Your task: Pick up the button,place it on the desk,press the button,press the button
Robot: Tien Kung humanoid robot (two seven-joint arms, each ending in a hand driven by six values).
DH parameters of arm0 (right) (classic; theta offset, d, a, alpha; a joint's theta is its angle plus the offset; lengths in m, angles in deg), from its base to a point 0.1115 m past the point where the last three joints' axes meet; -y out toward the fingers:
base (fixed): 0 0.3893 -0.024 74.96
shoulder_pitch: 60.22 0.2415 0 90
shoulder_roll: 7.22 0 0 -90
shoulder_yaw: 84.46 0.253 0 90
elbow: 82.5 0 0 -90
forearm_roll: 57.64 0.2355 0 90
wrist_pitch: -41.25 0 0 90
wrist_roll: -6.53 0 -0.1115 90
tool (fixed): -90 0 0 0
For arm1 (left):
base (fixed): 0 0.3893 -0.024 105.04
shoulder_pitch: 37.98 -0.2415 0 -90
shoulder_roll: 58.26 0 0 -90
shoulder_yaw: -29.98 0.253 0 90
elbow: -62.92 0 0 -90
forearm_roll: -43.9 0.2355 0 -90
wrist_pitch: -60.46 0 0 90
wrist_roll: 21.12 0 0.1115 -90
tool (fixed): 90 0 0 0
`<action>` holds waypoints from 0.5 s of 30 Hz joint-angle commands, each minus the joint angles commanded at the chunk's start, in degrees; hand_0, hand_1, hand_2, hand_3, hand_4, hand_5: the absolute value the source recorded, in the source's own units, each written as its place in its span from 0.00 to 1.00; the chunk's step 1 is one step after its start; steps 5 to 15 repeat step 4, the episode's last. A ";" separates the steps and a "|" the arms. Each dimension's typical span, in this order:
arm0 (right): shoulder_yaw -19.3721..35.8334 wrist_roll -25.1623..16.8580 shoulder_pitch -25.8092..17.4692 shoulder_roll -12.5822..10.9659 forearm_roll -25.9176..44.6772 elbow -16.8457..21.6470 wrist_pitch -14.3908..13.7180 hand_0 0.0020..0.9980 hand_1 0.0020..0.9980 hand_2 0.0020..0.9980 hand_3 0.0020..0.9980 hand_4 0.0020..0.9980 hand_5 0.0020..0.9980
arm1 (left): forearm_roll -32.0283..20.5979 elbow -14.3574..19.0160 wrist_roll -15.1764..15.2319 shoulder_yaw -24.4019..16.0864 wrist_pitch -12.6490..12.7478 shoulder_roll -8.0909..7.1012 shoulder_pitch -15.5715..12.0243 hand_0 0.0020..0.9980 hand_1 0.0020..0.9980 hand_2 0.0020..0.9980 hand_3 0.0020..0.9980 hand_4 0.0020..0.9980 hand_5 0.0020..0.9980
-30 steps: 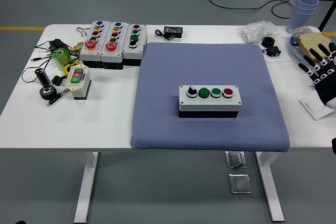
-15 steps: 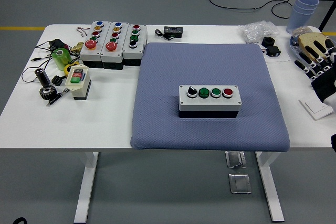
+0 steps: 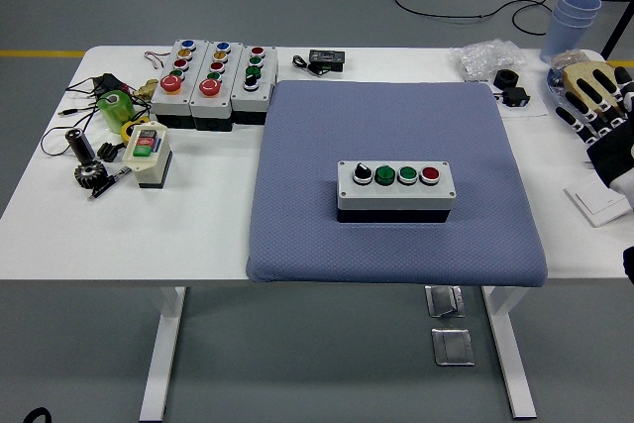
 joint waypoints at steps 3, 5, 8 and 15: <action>0.12 -0.04 -0.04 -0.10 0.26 -0.01 -0.10 0.69 0.67 0.72 0.70 0.77 0.43 | -0.02 0.00 0.08 0.05 0.00 0.01 0.09 0.65 0.64 0.63 0.55 0.30 0.85; 0.19 -0.05 -0.05 -0.12 0.34 -0.01 -0.14 0.69 0.67 0.72 0.70 0.77 0.43 | -0.01 0.00 0.09 0.06 0.00 0.01 0.10 0.65 0.64 0.63 0.55 0.30 0.85; 0.19 -0.05 -0.05 -0.12 0.34 -0.01 -0.14 0.69 0.67 0.72 0.70 0.77 0.43 | -0.01 0.00 0.09 0.06 0.00 0.01 0.10 0.65 0.64 0.63 0.55 0.30 0.85; 0.19 -0.05 -0.05 -0.12 0.34 -0.01 -0.14 0.69 0.67 0.72 0.70 0.77 0.43 | -0.01 0.00 0.09 0.06 0.00 0.01 0.10 0.65 0.64 0.63 0.55 0.30 0.85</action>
